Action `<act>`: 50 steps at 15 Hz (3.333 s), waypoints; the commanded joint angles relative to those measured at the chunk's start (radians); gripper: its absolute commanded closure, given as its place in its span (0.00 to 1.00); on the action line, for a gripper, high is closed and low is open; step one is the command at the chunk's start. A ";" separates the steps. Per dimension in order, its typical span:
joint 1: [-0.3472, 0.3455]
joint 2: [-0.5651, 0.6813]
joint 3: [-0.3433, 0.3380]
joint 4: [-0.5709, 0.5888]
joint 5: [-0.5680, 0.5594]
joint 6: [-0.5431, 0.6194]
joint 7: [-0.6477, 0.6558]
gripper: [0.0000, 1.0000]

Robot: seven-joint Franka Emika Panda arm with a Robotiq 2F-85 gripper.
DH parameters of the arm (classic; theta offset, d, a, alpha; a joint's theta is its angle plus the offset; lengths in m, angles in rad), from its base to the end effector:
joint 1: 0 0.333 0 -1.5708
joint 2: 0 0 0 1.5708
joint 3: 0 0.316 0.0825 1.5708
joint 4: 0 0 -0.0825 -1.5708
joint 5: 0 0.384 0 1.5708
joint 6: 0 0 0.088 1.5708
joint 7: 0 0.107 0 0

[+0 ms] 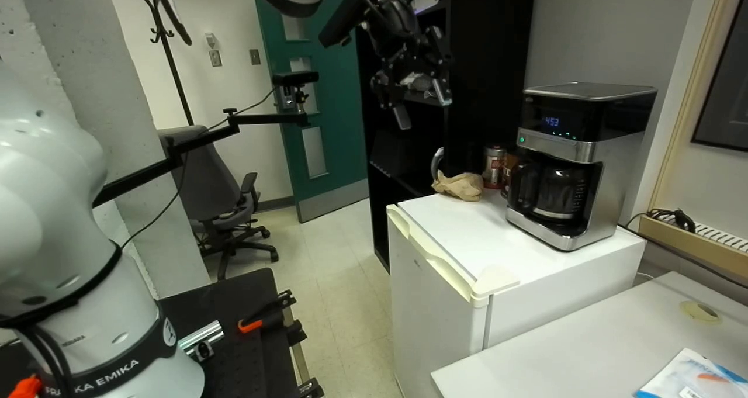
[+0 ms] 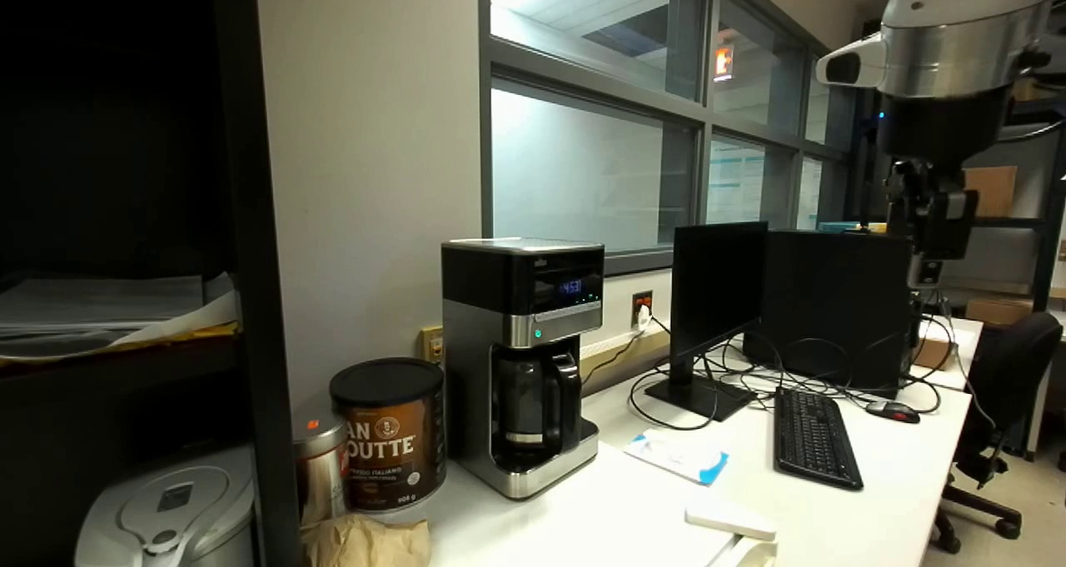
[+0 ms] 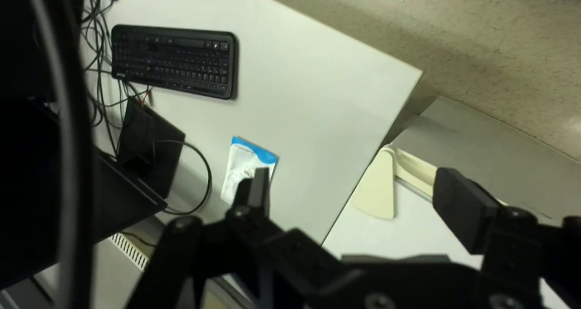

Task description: Press the button on the coffee machine

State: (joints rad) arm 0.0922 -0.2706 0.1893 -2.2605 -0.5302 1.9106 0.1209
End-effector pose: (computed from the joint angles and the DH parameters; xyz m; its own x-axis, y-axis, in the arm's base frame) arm 0.4538 0.0976 0.4735 0.9421 0.3276 -0.0721 0.3163 -0.7959 0.5163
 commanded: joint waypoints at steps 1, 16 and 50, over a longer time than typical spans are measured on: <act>-0.021 0.001 -0.047 -0.063 -0.126 0.208 -0.046 0.42; -0.147 0.237 -0.136 -0.065 -0.522 1.050 0.060 1.00; -0.151 0.744 -0.085 0.534 -1.603 0.926 1.123 1.00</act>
State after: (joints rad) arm -0.0565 0.4436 0.0913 -1.7703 -2.0824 2.8506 1.1872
